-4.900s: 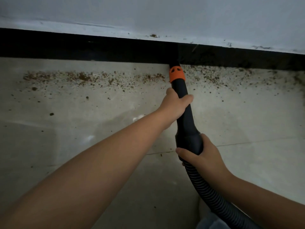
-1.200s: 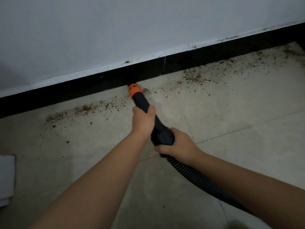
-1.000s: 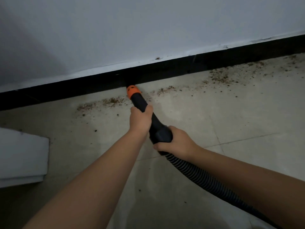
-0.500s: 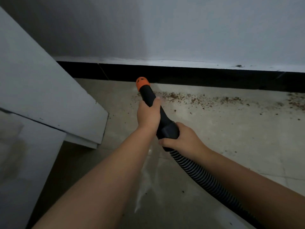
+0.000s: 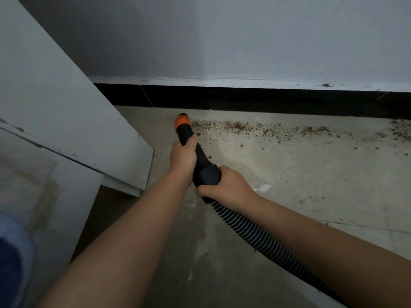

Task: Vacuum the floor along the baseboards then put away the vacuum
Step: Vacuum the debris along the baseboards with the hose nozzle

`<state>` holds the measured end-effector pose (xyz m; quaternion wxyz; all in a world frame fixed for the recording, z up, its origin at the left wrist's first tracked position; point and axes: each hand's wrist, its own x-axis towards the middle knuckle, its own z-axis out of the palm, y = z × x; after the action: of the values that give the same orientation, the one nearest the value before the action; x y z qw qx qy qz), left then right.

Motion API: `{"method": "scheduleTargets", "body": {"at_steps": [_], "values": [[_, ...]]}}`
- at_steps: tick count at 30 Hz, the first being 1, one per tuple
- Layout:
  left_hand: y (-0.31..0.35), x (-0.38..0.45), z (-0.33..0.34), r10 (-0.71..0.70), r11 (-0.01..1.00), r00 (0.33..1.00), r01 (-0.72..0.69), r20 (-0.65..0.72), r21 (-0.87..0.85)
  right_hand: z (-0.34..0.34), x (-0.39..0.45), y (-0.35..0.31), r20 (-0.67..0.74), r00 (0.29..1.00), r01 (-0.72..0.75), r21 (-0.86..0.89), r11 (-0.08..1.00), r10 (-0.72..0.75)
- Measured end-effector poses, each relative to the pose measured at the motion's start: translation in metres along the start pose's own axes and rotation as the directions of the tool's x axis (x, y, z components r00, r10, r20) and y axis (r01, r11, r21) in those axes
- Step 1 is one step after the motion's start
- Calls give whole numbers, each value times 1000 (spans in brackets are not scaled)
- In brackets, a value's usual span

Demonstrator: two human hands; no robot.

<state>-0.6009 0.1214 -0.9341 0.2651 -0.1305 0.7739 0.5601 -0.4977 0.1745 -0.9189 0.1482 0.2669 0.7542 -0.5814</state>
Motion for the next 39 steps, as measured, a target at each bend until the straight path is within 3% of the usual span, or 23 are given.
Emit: {"method": "scheduleTargets", "body": {"at_steps": [17, 24, 29, 39], "values": [[-12, -18, 20, 10, 999, 999, -12, 43, 51, -13, -22, 20, -43, 999, -26, 17, 1000, 27], [-9, -30, 13, 118, 992, 993, -117, -8, 42, -11, -27, 20, -43, 998, 45, -17, 999, -45], [-9, -22, -6, 37, 998, 996, -34, -79, 45, -1, -16, 7, 46, 998, 49, -41, 998, -47], [-15, -33, -17, -51, 996, 997, 55, -51, 75, 8, -33, 4, 73, 997, 22, -16, 1000, -20]]}}
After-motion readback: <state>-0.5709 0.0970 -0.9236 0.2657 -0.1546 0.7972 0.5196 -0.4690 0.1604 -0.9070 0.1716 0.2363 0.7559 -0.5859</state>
